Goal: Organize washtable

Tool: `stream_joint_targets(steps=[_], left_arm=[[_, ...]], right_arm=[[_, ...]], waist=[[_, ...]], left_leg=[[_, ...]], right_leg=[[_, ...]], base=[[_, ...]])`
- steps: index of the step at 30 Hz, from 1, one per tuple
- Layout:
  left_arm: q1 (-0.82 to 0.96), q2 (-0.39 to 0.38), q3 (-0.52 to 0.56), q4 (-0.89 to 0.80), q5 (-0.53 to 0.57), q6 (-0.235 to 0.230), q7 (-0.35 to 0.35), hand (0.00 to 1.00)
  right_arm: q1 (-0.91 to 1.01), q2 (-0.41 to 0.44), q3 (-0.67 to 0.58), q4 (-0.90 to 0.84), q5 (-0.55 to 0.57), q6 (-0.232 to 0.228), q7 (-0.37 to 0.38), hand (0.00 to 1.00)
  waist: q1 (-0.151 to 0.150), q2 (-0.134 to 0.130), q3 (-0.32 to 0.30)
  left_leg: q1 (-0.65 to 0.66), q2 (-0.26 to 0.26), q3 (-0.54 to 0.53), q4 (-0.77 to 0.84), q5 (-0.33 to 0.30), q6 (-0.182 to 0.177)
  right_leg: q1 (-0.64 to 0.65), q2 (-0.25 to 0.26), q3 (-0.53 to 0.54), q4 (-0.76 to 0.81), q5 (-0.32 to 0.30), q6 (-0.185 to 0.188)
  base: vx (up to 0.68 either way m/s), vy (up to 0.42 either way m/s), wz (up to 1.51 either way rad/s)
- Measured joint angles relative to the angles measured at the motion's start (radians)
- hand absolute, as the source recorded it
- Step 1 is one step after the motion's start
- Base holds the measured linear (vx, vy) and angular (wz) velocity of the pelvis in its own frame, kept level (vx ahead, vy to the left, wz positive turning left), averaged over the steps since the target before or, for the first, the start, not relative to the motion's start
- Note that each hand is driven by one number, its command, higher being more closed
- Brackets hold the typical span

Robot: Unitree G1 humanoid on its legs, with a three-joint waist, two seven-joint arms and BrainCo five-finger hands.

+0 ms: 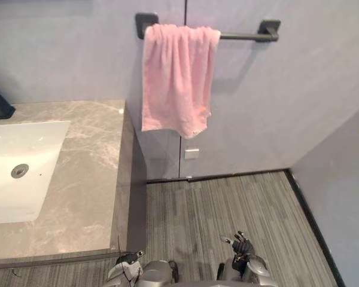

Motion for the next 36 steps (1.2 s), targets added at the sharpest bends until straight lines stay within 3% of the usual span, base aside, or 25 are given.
stream_joint_targets(steps=[1, 2, 3, 4, 5, 6, 7, 8, 10, 12, 13, 14, 16, 18, 21, 23, 25, 28, 31, 33, 35, 36], left_arm=[[0.007, 0.007, 0.0, 0.0, 0.0, -0.003, 0.0, 0.0], [0.038, 0.026, -0.013, -0.003, 0.02, -0.033, -0.005, 0.0], [0.098, 0.038, -0.052, -0.02, 0.068, -0.089, -0.01, 0.0], [0.118, 0.042, -0.054, -0.022, 0.084, -0.104, -0.014, 0.0], [0.132, 0.045, -0.05, -0.021, 0.094, -0.106, -0.017, 0.0], [0.136, 0.041, -0.051, -0.019, 0.105, -0.106, -0.018, 0.0], [0.14, 0.023, -0.051, -0.015, 0.114, -0.108, -0.028, 0.0], [0.145, 0.011, -0.051, -0.016, 0.134, -0.126, -0.034, 0.0], [0.138, -0.009, -0.052, -0.026, 0.147, -0.156, -0.056, 0.0], [0.101, -0.011, -0.044, -0.044, 0.154, -0.177, -0.074, 0.0], [0.091, -0.028, -0.04, -0.062, 0.156, -0.183, -0.075, 0.0], [0.086, -0.046, -0.041, -0.073, 0.157, -0.19, -0.075, 0.0], [0.083, -0.064, -0.049, -0.084, 0.169, -0.199, -0.076, 0.0], [0.078, -0.067, -0.051, -0.084, 0.172, -0.199, -0.082, 0.0], [0.069, -0.067, -0.059, -0.077, 0.173, -0.197, -0.087, 0.0], [0.059, -0.063, -0.059, -0.071, 0.174, -0.196, -0.088, 0.0], [0.056, -0.053, -0.059, -0.07, 0.174, -0.2, -0.085, 0.0], [0.053, -0.049, -0.059, -0.062, 0.176, -0.196, -0.087, 0.0], [0.055, -0.052, -0.059, -0.059, 0.178, -0.196, -0.088, 0.0], [0.056, -0.053, -0.06, -0.042, 0.179, -0.195, -0.089, 0.0], [0.054, -0.046, -0.061, -0.032, 0.179, -0.194, -0.09, 0.0], [0.055, -0.043, -0.061, -0.032, 0.179, -0.195, -0.09, 0.0]], right_arm=[[-0.003, 0.0, 0.0, 0.001, 0.0, 0.0, 0.0, 0.0], [-0.009, 0.0, 0.001, 0.013, 0.0, -0.001, 0.0, 0.0], [-0.006, 0.0, 0.003, 0.024, 0.0, -0.001, 0.001, 0.0], [-0.002, 0.0, 0.003, 0.023, 0.0, -0.001, 0.001, 0.0], [0.009, -0.006, 0.004, 0.019, 0.001, -0.002, 0.001, 0.0], [0.011, -0.013, 0.004, 0.017, 0.001, -0.003, 0.001, 0.0], [0.014, -0.028, 0.003, 0.021, 0.001, -0.002, 0.001, 0.0], [0.014, -0.038, 0.003, 0.021, 0.001, 0.001, 0.001, 0.0], [0.022, -0.042, 0.003, 0.021, 0.002, -0.001, 0.001, 0.0], [0.028, -0.045, -0.002, 0.023, 0.003, 0.001, 0.0, 0.0], [0.036, -0.049, -0.006, 0.026, 0.006, 0.003, 0.0, 0.0], [0.04, -0.05, -0.006, 0.027, 0.012, 0.003, 0.0, 0.0], [0.042, -0.049, -0.008, 0.03, 0.02, 0.005, 0.0, 0.0], [0.045, -0.049, -0.008, 0.027, 0.023, 0.004, 0.0, 0.0], [0.052, -0.05, -0.015, 0.014, 0.037, 0.003, -0.001, 0.0], [0.055, -0.047, -0.013, 0.022, 0.038, 0.005, -0.003, 0.0], [0.058, -0.034, -0.001, 0.028, 0.037, 0.005, -0.003, 0.0], [0.051, -0.005, 0.004, 0.029, 0.034, 0.013, -0.001, 0.0], [0.049, -0.003, 0.004, 0.029, 0.014, 0.018, 0.0, 0.0], [0.044, -0.003, 0.006, 0.028, 0.008, 0.017, 0.0, 0.0], [0.038, -0.006, 0.006, 0.023, 0.004, 0.013, 0.0, 0.0], [0.042, -0.005, 0.006, 0.024, 0.004, 0.011, 0.0, 0.0]], waist=[[0.0, -0.001, -0.001], [0.001, -0.003, -0.001], [0.003, -0.011, -0.007], [0.002, -0.022, -0.014], [-0.008, -0.037, -0.028], [-0.015, -0.03, -0.032], [-0.008, -0.003, -0.044], [-0.009, 0.022, -0.059], [-0.016, 0.049, -0.079], [-0.015, 0.048, -0.081], [-0.012, 0.051, -0.079], [-0.01, 0.049, -0.075], [-0.008, 0.053, -0.074], [-0.011, 0.058, -0.075], [-0.009, 0.067, -0.073], [0.008, 0.064, -0.075], [0.016, 0.03, -0.09], [0.014, 0.024, -0.098], [0.019, 0.027, -0.098], [0.017, 0.032, -0.096], [0.008, 0.035, -0.09], [0.007, 0.027, -0.095]], left_leg=[[0.012, 0.003, -0.006, -0.007, 0.001, -0.003], [0.037, 0.009, -0.012, -0.018, -0.007, -0.009], [0.057, 0.007, -0.01, -0.019, -0.028, -0.018], [0.063, 0.0, -0.012, -0.014, -0.04, -0.026], [0.072, -0.01, -0.041, -0.009, -0.055, -0.037], [0.073, -0.006, -0.062, -0.012, -0.061, -0.045], [0.07, 0.017, -0.094, -0.021, -0.068, -0.057], [0.066, 0.057, -0.105, -0.026, -0.078, -0.073], [0.054, 0.114, -0.143, 0.032, -0.087, -0.091], [-0.078, 0.143, -0.19, 0.331, -0.074, -0.114], [-0.162, 0.174, -0.193, 0.521, -0.041, -0.134], [-0.216, 0.206, -0.159, 0.655, -0.043, -0.133], [-0.256, 0.228, -0.081, 0.699, -0.048, -0.136], [-0.281, 0.237, -0.013, 0.609, -0.053, -0.127], [-0.279, 0.225, 0.019, 0.231, -0.027, -0.118], [-0.231, 0.186, 0.035, 0.151, 0.106, -0.098], [-0.214, 0.154, 0.061, 0.131, 0.101, -0.083], [-0.201, 0.119, 0.094, 0.141, 0.071, -0.049], [-0.165, 0.104, 0.137, 0.128, 0.033, -0.047], [-0.123, 0.096, 0.16, 0.108, 0.015, -0.043], [-0.062, 0.089, 0.169, 0.075, 0.0, -0.032], [-0.049, 0.084, 0.166, 0.069, -0.004, -0.03]], right_leg=[[-0.008, 0.008, -0.004, -0.066, 0.003, -0.004], [-0.008, 0.031, -0.002, -0.223, 0.037, -0.047], [-0.006, 0.051, 0.032, -0.367, 0.094, -0.06], [-0.009, 0.057, 0.059, -0.424, 0.118, -0.056], [-0.01, 0.077, 0.094, -0.422, 0.206, -0.045], [-0.012, 0.089, 0.099, -0.407, 0.206, -0.051], [-0.021, 0.116, 0.084, -0.402, 0.181, -0.066], [-0.019, 0.14, 0.064, -0.402, 0.166, -0.088], [0.02, 0.187, 0.009, -0.447, 0.15, -0.106], [0.081, 0.205, -0.036, -0.483, 0.137, -0.127], [0.133, 0.218, -0.057, -0.506, 0.128, -0.142], [0.182, 0.228, -0.067, -0.524, 0.117, -0.155], [0.243, 0.228, -0.067, -0.557, 0.107, -0.147], [0.282, 0.219, -0.066, -0.592, 0.107, -0.139], [0.304, 0.2, -0.055, -0.595, 0.087, -0.11], [0.307, 0.17, -0.02, -0.56, 0.058, -0.08], [0.314, 0.143, -0.001, -0.589, 0.064, -0.071], [0.331, 0.116, 0.029, -0.636, 0.076, -0.05], [0.326, 0.087, 0.072, -0.606, 0.06, -0.029], [0.282, 0.078, 0.099, -0.481, 0.042, -0.023], [0.173, 0.06, 0.111, -0.221, 0.029, -0.027], [0.162, 0.055, 0.11, -0.194, 0.016, -0.029]], base=[[0.22, -0.199, 0.5], [0.15, -0.212, 0.05], [0.16, -0.225, -0.07], [0.2, -0.27, 0.02], [0.22, -0.252, 0.26], [0.28, -0.296, 0.39], [0.26, -0.256, 0.26], [0.31, -0.279, 0.17], [0.3, -0.25, 0.4], [0.3, -0.246, 0.6], [0.24, -0.172, 0.39], [0.25, -0.134, 0.26], [0.22, -0.048, 0.02], [0.19, 0.024, -0.11], [0.28, 0.181, -0.03], [0.26, 0.224, -0.13], [0.28, 0.205, -0.08], [0.23, 0.132, -0.18], [0.14, 0.108, -0.44], [0.08, 0.079, -0.46], [0.05, 0.067, -0.15], [0.08, 0.025, 0.12]])
